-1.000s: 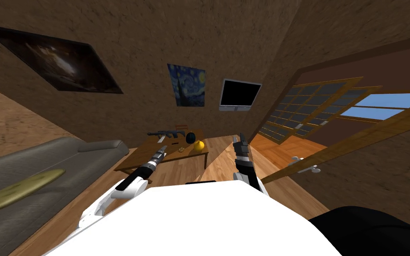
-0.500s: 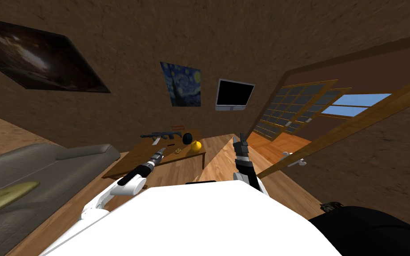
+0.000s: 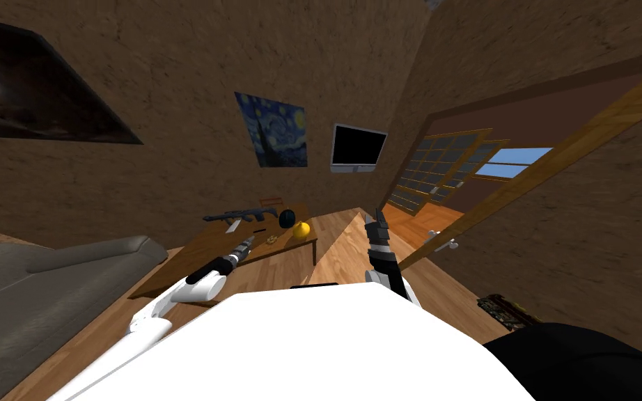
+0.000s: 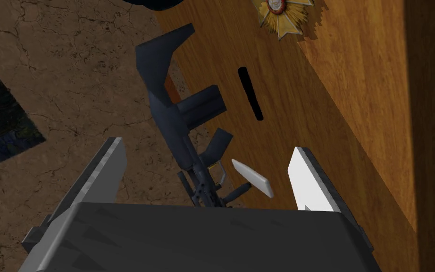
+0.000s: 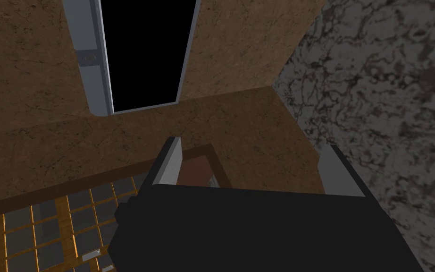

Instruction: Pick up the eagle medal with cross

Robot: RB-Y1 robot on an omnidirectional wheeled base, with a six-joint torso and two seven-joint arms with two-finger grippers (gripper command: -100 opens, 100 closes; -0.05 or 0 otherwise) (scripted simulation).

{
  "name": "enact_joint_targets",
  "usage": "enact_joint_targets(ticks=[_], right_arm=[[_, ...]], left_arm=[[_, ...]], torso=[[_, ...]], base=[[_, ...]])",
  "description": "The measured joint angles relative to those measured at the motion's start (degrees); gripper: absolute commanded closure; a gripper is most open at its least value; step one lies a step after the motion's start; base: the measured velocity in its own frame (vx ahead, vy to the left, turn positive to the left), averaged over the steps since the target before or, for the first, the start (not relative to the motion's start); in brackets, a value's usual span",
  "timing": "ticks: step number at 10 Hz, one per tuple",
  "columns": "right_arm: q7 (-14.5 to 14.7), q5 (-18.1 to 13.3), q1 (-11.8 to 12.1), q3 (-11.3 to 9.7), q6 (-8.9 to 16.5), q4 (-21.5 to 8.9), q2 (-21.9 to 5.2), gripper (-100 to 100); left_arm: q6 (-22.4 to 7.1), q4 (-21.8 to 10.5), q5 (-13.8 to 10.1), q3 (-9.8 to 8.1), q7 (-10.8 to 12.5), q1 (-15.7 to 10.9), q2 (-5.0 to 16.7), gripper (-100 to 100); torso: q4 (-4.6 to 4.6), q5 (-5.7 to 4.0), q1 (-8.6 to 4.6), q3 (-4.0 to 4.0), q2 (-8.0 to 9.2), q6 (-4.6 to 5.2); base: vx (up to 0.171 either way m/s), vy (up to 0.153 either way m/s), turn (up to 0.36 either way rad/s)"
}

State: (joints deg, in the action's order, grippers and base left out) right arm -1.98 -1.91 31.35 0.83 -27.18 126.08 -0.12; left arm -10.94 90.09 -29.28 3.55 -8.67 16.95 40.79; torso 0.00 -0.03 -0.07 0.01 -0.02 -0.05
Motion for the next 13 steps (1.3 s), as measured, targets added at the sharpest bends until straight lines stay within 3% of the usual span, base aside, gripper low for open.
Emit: enact_joint_targets(ticks=[2,6,13], right_arm=[[0.0,0.0,0.0,0.0,0.0,0.0,0.0,0],[0.0,0.0,0.0,0.0,0.0,0.0,0.0,0],[0.0,0.0,0.01,0.01,0.0,0.0,0.0,0]], left_arm=[[-3.55,-1.6,-0.92,-0.5,-0.97,-0.35,0.23,-100],[-7.56,-7.07,-4.51,0.33,-2.27,-3.11,2.69,-100],[-17.92,-17.15,-8.14,0.72,-5.72,-8.44,2.99,-100]], torso=[[0.0,0.0,0.01,0.0,0.0,-0.01],[0.0,0.01,0.04,0.01,-0.03,0.03],[0.02,0.02,0.09,0.03,-0.05,-0.03]], base=[[0.012,-0.011,-0.037],[0.018,-0.012,-0.16],[0.029,0.002,-0.156]])
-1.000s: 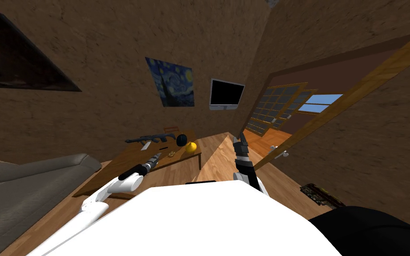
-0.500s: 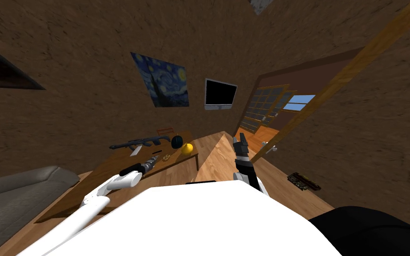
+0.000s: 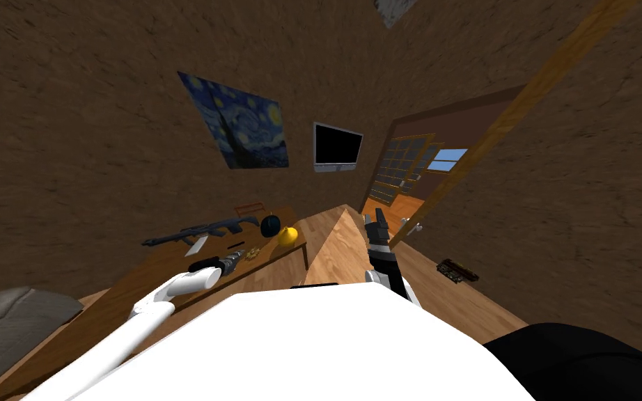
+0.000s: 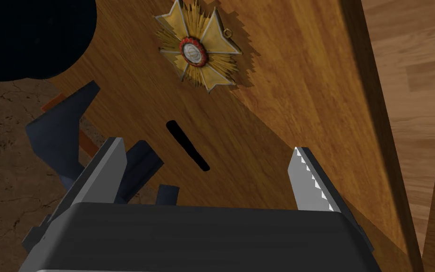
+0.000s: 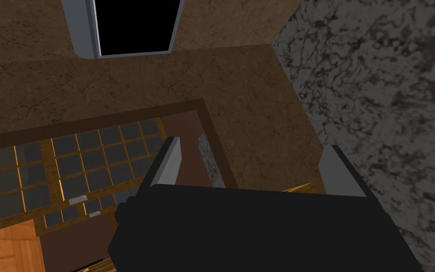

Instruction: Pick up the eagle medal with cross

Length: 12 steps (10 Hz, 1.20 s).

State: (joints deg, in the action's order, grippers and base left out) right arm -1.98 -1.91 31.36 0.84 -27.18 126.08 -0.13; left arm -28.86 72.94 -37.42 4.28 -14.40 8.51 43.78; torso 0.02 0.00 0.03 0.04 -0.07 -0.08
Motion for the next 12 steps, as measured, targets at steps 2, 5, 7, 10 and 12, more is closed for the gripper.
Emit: enact_joint_targets(ticks=[2,5,7,10,12], right_arm=[[0.0,0.0,0.0,0.0,0.0,0.0,0.0,0],[0.0,0.0,0.0,0.0,0.0,0.0,0.0,0],[0.0,0.0,0.0,0.0,0.0,0.0,0.0,0],[0.0,0.0,0.0,0.0,0.0,0.0,0.0,0],[0.0,0.0,0.0,0.0,0.0,0.0,0.0,0]], left_arm=[[-2.73,-3.29,-1.81,0.36,-1.39,-1.83,0.3,-100],[-7.31,-7.58,-2.95,0.51,-2.72,-4.21,-0.27,-100],[-10.36,-9.68,-4.28,0.51,-3.85,-5.5,-0.15,-100],[-14.02,-13.51,-5.27,0.87,-5.35,-7.8,-1.0,-100],[-16.41,-16.02,-6.28,0.97,-6.57,-9.24,-1.38,-100]], torso=[[0.0,0.0,0.03,0.0,0.0,0.0],[0.0,0.01,0.02,0.0,0.0,0.03],[-0.01,0.01,0.04,0.0,0.0,0.03],[0.0,0.01,0.06,-0.01,0.01,-0.03],[0.0,0.01,0.05,-0.01,0.01,-0.02]], base=[[0.03,0.016,-0.145],[0.025,0.015,-0.125],[0.024,0.025,-0.132],[0.027,0.027,-0.134],[0.022,0.026,-0.114]])
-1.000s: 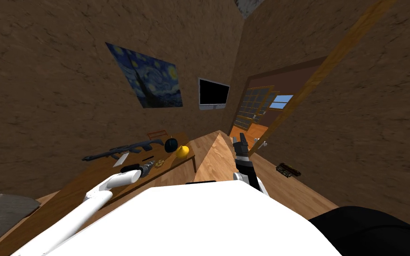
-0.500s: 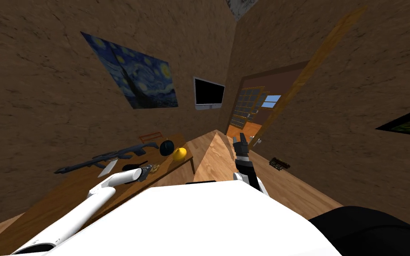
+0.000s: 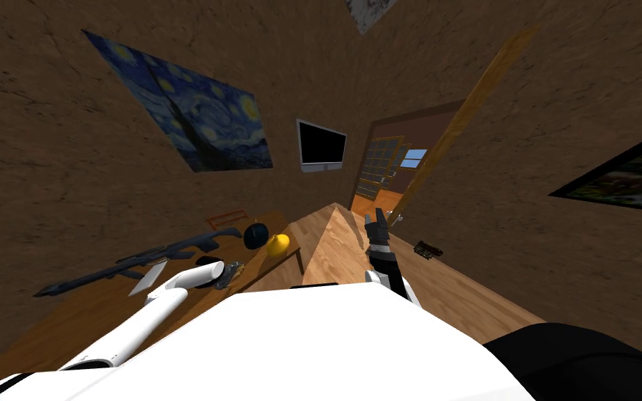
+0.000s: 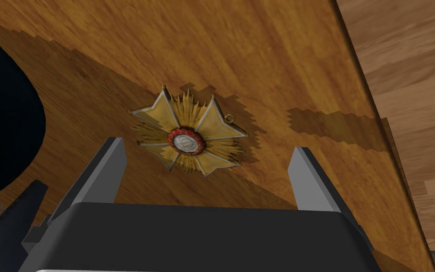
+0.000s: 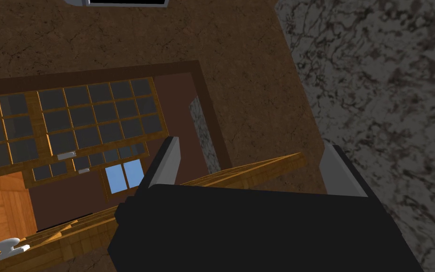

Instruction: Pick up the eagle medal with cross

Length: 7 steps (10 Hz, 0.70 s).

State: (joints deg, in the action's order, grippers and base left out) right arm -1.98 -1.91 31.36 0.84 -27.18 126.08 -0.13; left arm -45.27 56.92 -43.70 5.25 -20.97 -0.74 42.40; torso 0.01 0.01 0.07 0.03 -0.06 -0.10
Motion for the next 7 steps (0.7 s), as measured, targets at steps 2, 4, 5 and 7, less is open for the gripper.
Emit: enact_joint_targets(ticks=[2,4,5,7], right_arm=[[0.0,0.0,-0.01,0.0,0.0,0.0,0.0,0],[0.0,0.0,0.0,0.0,0.0,0.0,0.0,0],[0.0,0.0,0.0,0.0,0.0,0.0,0.0,0],[0.0,0.0,0.0,0.0,0.0,0.0,0.0,0]], left_arm=[[-3.21,-1.91,-0.69,0.1,-0.86,-1.22,-0.6,-100],[-5.82,-3.84,-1.19,0.27,-1.55,-2.59,-1.13,-100],[-6.48,-5.18,-1.47,0.36,-2.15,-3.38,-1.41,-100],[-8.37,-8.31,-2.35,0.45,-3.86,-5.01,-2.05,-100]], torso=[[0.0,0.01,0.06,0.0,-0.01,0.04],[0.0,0.01,0.06,0.0,-0.01,0.02],[0.0,0.01,0.03,-0.01,0.01,-0.01],[-0.01,0.02,0.09,-0.01,0.02,0.01]], base=[[0.024,0.044,-0.144],[0.021,0.038,-0.084],[0.016,0.036,-0.087],[0.015,0.066,-0.128]])
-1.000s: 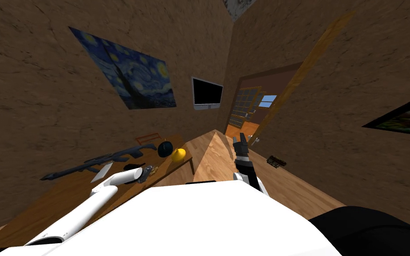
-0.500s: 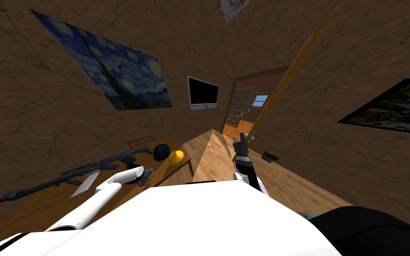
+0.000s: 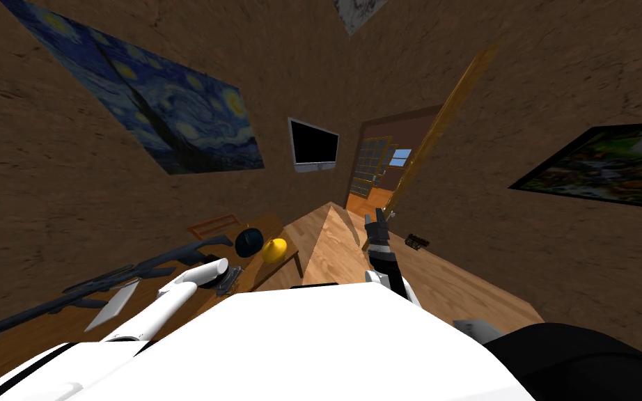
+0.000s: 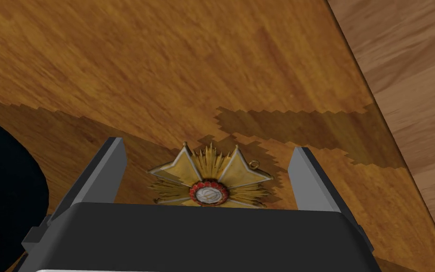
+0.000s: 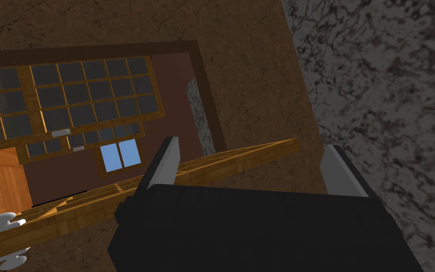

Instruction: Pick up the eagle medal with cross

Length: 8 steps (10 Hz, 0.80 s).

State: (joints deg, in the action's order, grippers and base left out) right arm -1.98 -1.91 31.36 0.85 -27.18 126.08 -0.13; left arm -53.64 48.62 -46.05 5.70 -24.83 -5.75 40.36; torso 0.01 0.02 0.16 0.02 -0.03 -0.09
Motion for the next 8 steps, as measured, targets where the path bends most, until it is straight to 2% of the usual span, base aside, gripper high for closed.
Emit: enact_joint_targets(ticks=[3,4,5,8], right_arm=[[0.0,0.0,0.0,0.01,0.0,0.0,0.0,0],[0.0,0.0,0.01,0.0,0.0,0.0,0.0,0],[0.0,0.0,0.0,0.0,0.0,0.0,0.0,0],[0.0,0.0,0.01,0.0,0.0,0.0,0.0,0]], left_arm=[[-3.18,-2.58,-0.38,0.22,-1.02,-1.42,-0.74,-100],[-3.29,-2.77,-0.4,0.23,-1.17,-1.5,-0.75,0],[-3.28,-2.75,-0.39,0.22,-1.16,-1.49,-0.75,-100],[-0.46,-5.12,1.56,0.29,-0.75,-1.43,-3.6,-100]], torso=[[0.0,0.03,0.11,-0.02,0.03,-0.03],[-0.01,0.0,-0.03,-0.03,0.05,-0.04],[-0.01,-0.03,-0.14,-0.04,0.06,-0.04],[0.0,0.02,0.05,0.0,-0.01,-0.03]], base=[[0.006,0.068,-0.049],[0.001,0.007,0.0],[0.016,0.037,-0.033],[0.015,0.055,-0.03]])
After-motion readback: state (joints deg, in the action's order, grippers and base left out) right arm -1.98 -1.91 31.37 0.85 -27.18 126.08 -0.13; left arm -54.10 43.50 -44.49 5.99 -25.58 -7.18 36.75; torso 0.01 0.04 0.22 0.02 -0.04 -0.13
